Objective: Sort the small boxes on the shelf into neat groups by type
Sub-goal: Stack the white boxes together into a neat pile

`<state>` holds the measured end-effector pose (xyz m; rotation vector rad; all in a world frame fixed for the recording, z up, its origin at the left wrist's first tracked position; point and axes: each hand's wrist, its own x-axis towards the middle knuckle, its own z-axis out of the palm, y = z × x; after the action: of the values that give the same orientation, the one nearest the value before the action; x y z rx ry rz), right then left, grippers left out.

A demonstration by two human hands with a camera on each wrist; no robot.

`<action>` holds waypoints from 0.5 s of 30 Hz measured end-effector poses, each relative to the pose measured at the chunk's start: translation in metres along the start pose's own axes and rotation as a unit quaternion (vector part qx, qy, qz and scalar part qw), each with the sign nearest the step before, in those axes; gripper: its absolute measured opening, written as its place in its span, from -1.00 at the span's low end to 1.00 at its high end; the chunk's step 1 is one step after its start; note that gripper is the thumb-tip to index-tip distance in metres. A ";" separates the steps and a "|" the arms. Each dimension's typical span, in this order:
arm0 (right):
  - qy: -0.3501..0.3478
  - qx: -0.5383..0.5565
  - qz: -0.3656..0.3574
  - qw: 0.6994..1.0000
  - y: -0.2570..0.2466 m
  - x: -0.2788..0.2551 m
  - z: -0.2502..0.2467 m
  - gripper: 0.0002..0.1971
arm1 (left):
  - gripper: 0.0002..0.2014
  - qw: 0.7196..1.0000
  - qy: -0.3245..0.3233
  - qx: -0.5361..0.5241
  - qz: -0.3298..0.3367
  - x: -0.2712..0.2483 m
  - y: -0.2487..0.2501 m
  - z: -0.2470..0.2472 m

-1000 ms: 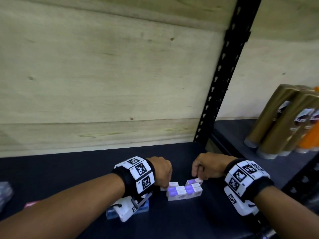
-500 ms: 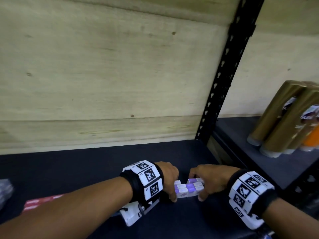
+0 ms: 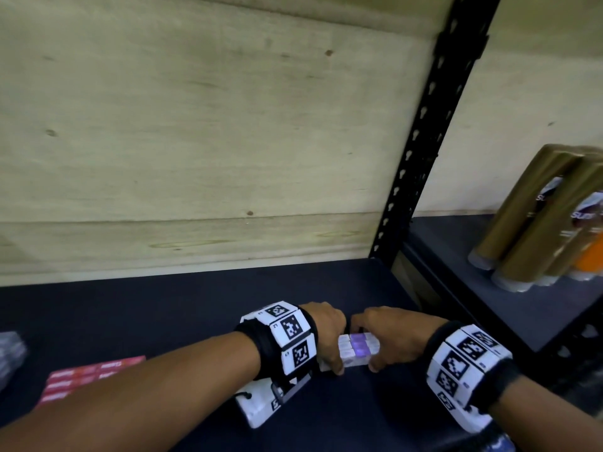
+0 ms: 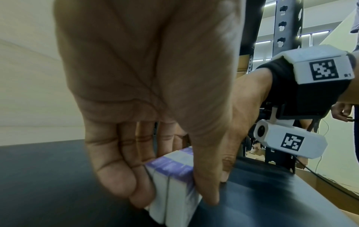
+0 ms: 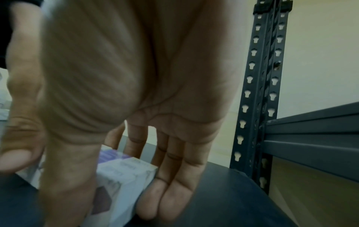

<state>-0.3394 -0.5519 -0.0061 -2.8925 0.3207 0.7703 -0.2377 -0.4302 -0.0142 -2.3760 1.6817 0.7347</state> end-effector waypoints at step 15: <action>-0.027 -0.010 0.012 1.000 -0.005 -0.004 -0.012 -0.36 | -0.46 0.999 0.023 -0.043 -0.015 -0.009 -0.008 -0.001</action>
<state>-0.3358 -0.5482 0.0064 -2.8850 0.3447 0.8578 -0.2322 -0.4202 -0.0104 -2.4883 1.6611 0.7679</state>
